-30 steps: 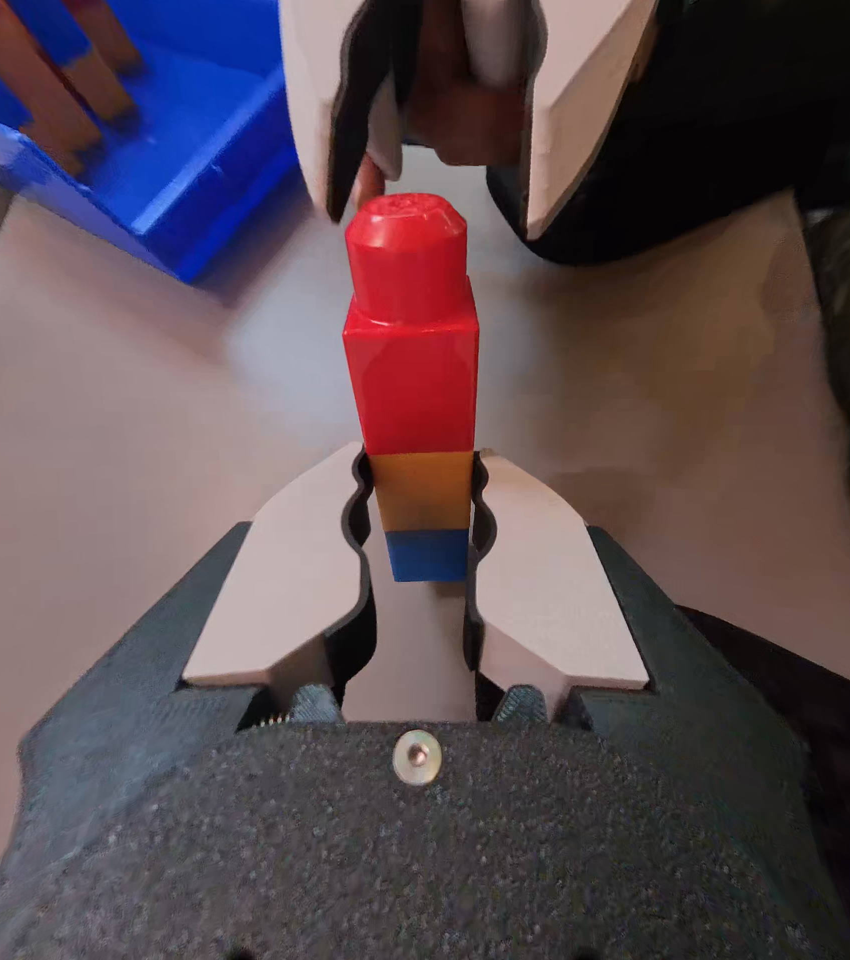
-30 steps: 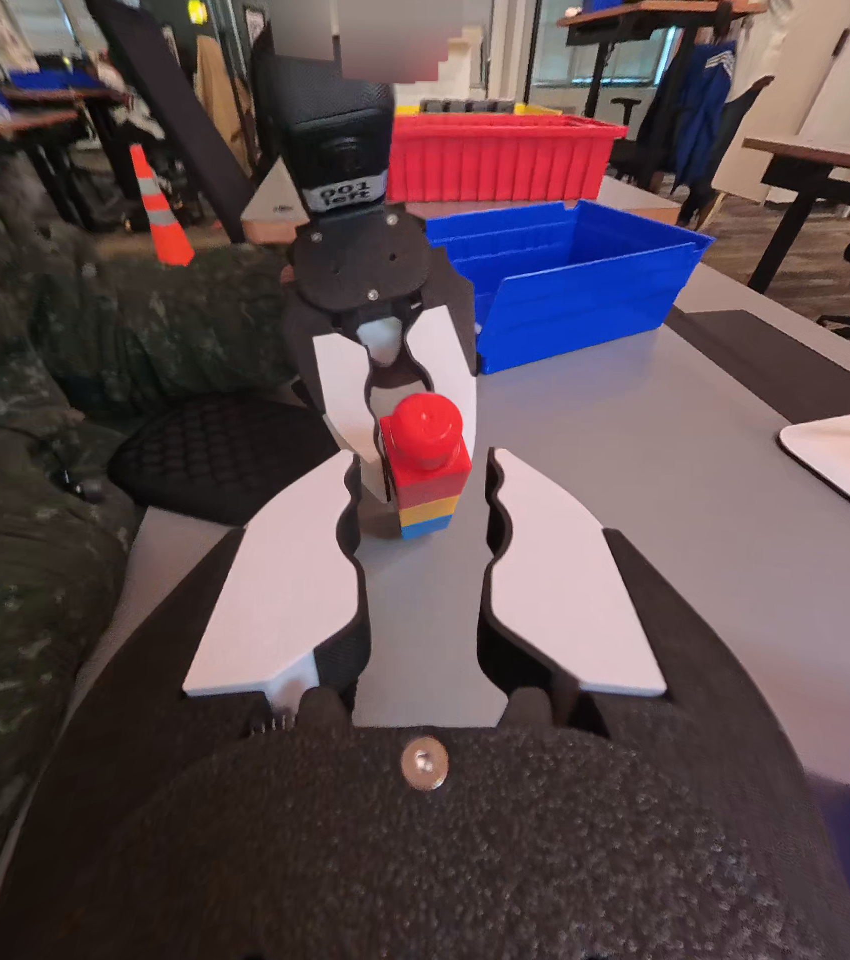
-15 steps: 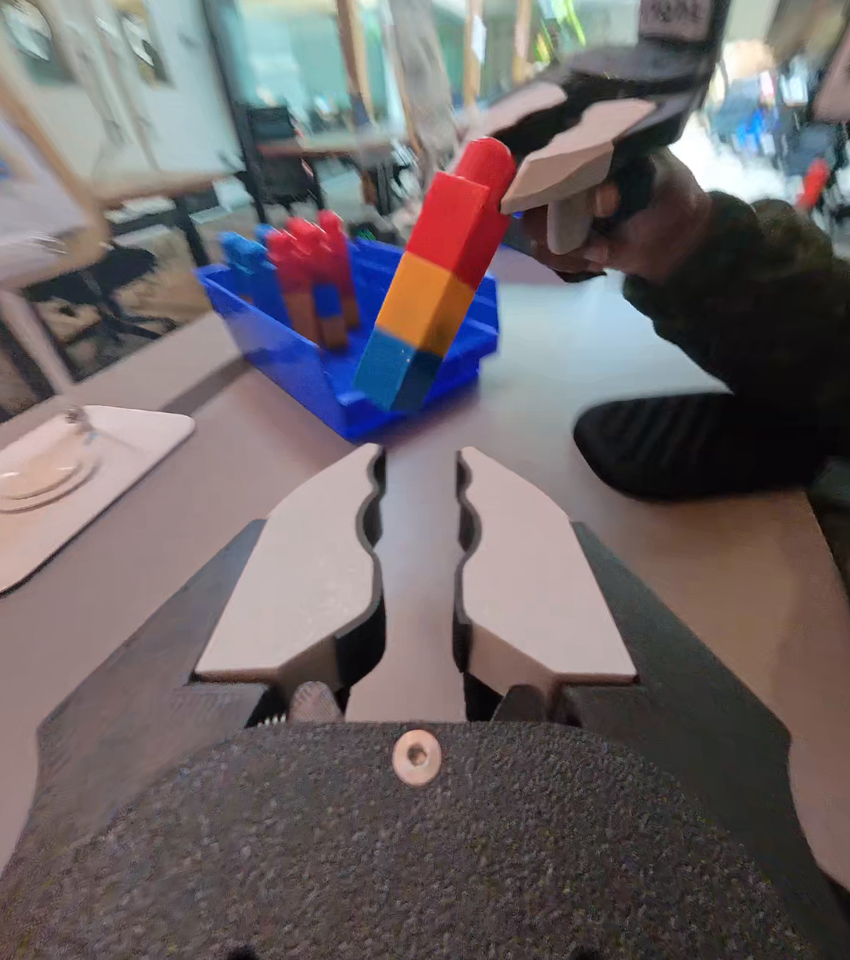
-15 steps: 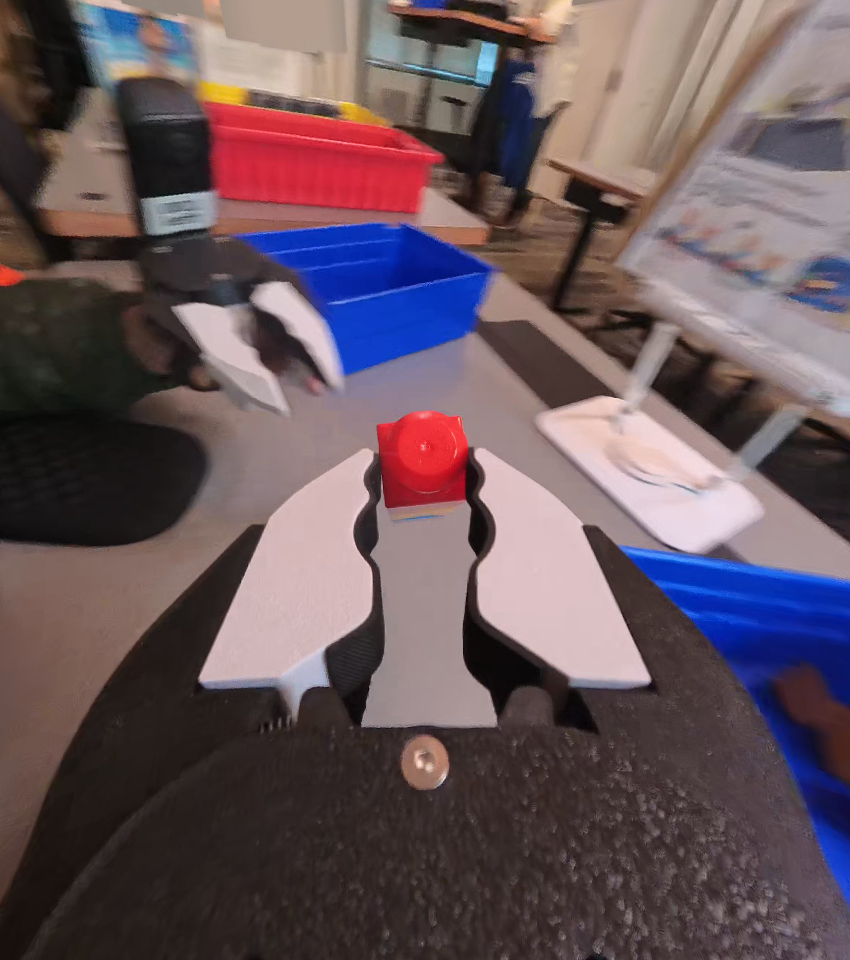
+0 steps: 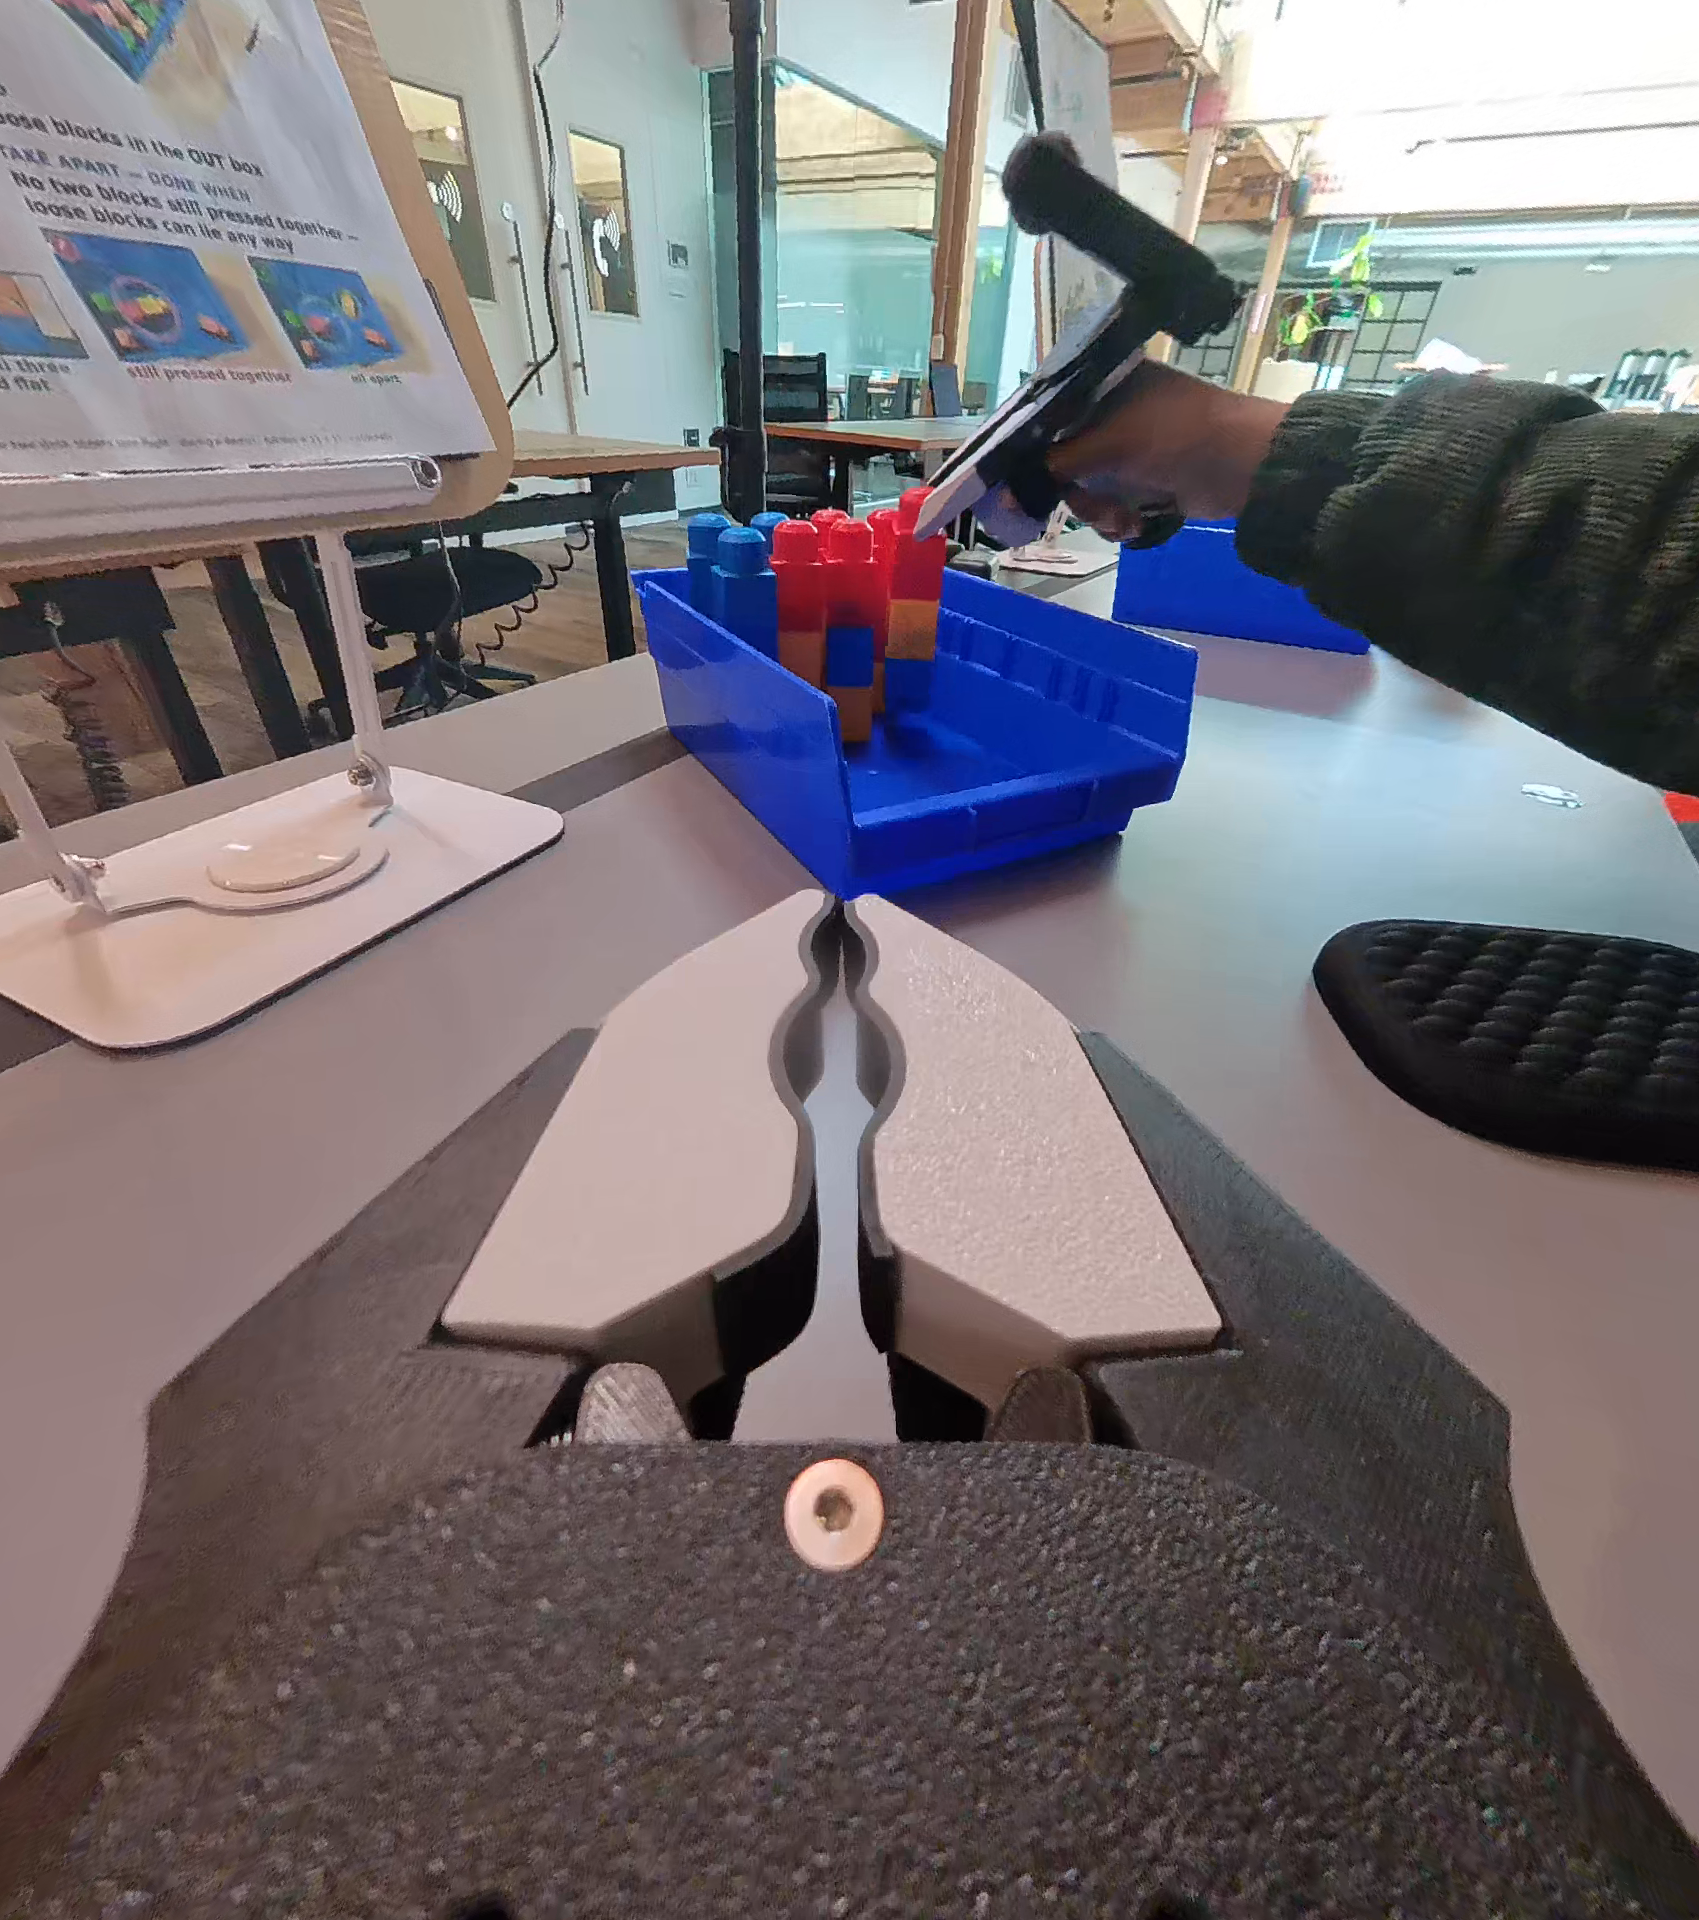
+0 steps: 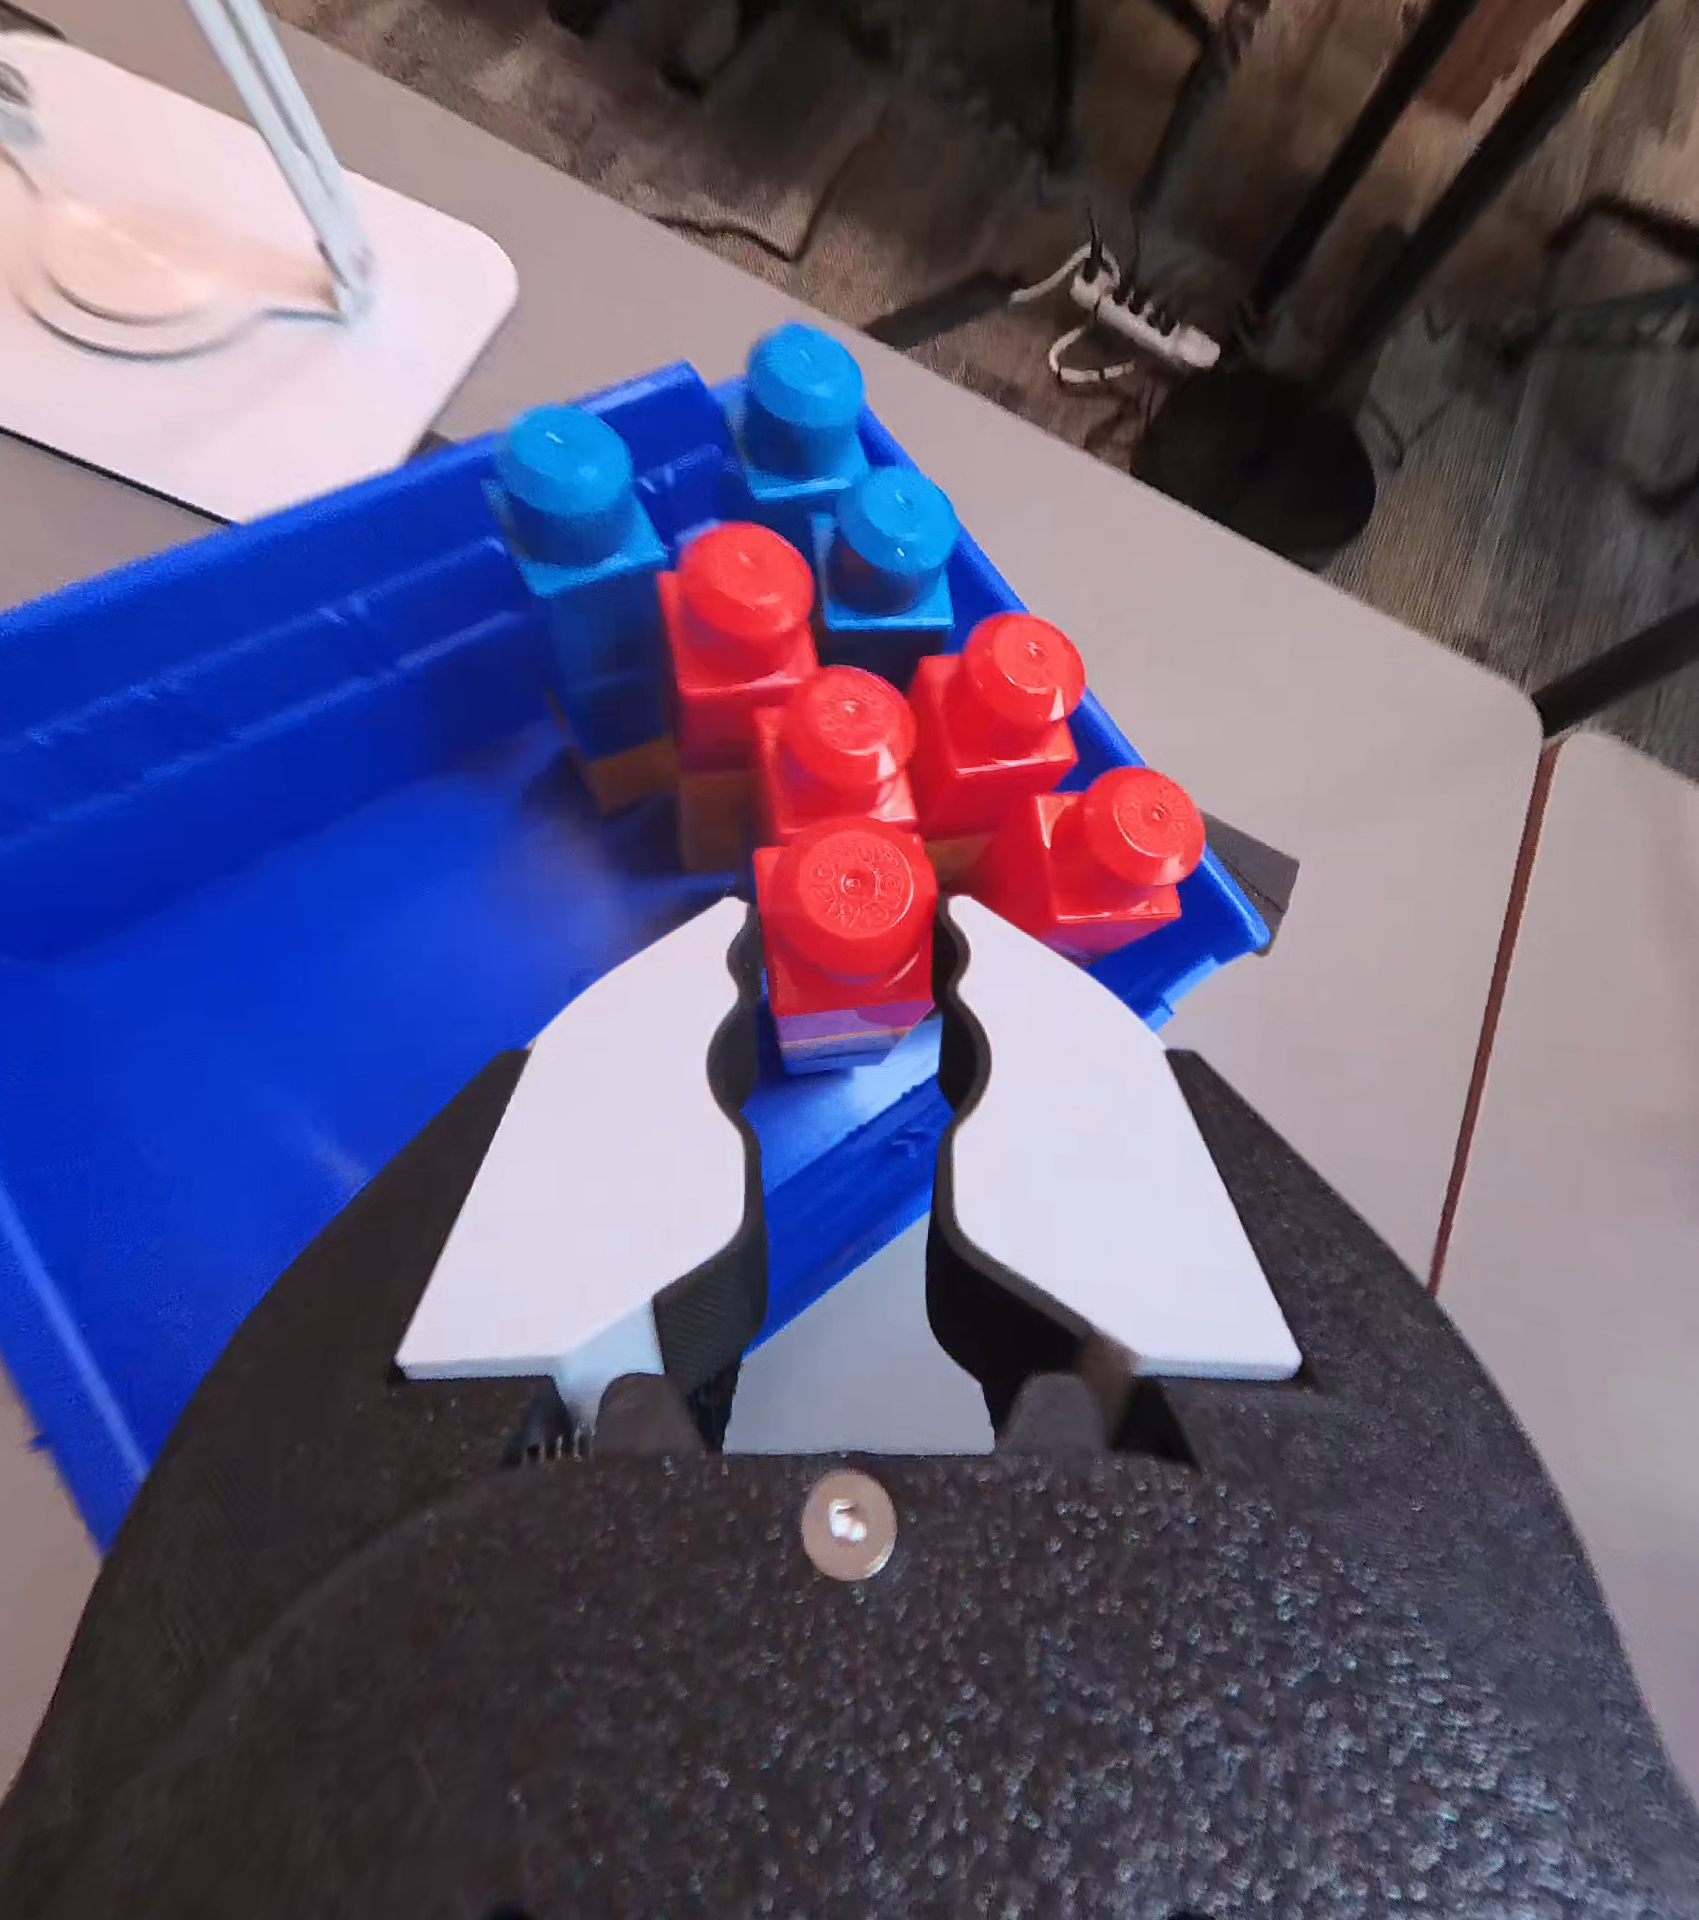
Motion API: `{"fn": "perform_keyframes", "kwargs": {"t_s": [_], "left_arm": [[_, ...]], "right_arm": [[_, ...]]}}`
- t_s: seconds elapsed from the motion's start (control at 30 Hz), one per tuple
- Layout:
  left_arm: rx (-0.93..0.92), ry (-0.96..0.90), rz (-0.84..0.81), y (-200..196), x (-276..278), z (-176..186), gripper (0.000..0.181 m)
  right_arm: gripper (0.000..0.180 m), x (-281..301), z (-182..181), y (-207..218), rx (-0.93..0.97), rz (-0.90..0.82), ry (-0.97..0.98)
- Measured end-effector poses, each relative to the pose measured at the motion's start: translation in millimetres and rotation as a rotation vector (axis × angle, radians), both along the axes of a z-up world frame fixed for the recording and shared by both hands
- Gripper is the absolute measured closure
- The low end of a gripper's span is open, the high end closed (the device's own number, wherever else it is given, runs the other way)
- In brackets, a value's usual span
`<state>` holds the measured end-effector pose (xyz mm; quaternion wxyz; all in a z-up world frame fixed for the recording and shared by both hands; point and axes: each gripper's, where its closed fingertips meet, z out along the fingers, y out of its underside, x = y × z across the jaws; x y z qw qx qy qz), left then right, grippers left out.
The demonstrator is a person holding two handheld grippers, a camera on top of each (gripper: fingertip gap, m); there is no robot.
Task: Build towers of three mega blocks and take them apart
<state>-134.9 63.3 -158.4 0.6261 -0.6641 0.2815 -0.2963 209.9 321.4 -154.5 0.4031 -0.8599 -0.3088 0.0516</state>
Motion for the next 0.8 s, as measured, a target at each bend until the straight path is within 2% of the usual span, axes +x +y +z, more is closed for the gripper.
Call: {"fn": "perform_keyframes", "kwargs": {"t_s": [0.1,0.23,0.3,0.37,0.47,0.57,0.63,0.7,0.8], "left_arm": [[-0.022,-0.002,-0.006,2,0,-6,0.181],[-0.030,0.004,-0.002,3,-1,-9,0.181],[-0.029,0.010,0.003,4,-1,-10,0.181],[-0.032,0.012,0.007,5,-1,-12,0.181],[-0.033,0.015,0.012,6,-1,-13,0.181],[-0.034,0.016,0.017,6,-1,-14,0.181],[-0.030,0.017,0.026,7,-2,-14,0.181],[-0.022,0.016,0.037,7,-4,-13,0.181],[-0.018,0.019,0.070,7,-9,-10,0.181]], "right_arm": [[0.148,7,-19,14,-0.047,-0.033,-0.006],[0.148,8,-20,21,-0.075,-0.056,0.045],[0.137,11,-17,23,-0.076,-0.080,0.048],[0.128,13,-1,24,-0.014,-0.097,0.083],[0.123,1,53,15,0.198,-0.078,0.226],[0.122,-29,100,-21,0.374,0.004,0.352],[0.122,-54,116,-55,0.452,0.068,0.421],[0.123,-80,117,-92,0.486,0.132,0.477],[0.124,-124,96,-146,0.462,0.224,0.552]]}}
